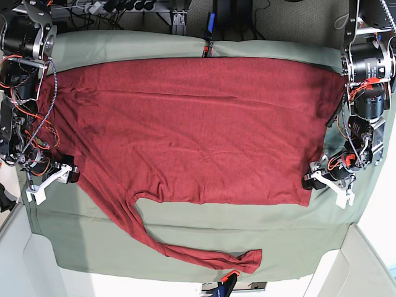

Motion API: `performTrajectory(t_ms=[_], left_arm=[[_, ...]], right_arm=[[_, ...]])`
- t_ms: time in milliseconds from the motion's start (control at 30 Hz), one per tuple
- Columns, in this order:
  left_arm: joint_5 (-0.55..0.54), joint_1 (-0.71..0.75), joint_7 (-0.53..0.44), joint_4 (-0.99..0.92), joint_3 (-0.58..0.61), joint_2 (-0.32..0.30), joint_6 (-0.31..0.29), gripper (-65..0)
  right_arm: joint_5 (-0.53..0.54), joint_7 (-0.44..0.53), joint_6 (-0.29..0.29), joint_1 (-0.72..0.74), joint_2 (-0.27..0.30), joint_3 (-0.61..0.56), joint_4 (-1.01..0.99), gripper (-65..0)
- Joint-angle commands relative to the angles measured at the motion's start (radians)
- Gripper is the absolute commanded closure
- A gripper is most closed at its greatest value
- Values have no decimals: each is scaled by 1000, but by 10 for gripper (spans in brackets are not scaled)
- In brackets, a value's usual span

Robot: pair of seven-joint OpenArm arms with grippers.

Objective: Fold the T-shirt properly
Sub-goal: 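Grasp the shirt body at its middle with both grippers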

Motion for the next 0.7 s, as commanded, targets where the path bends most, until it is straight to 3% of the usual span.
performTrajectory(t_ms=[0,167,467,533,600,667], left_arm=[[-14,-25,2,7,-3,-9,-5,-351],[-117,-45,52,7,-3,-6,-93,-351],[-109,-58,61,7,-3,26,-94,-350],[-107,-58,54,7,-3,30,-95,-314],[-82,-58,40,7,-3,30,-95,-237],[-55,-58,34,7,-3,30,-95,-176]], right_arm=[[19,3,1,26,14,2,14,-347],[43,0,0,26,14,2,14,-347],[86,-8,2,26,11,2,14,-347],[88,-8,14,26,5,2,14,-346],[88,-8,21,26,-2,2,14,-330],[88,-7,20,26,-6,2,14,-274]])
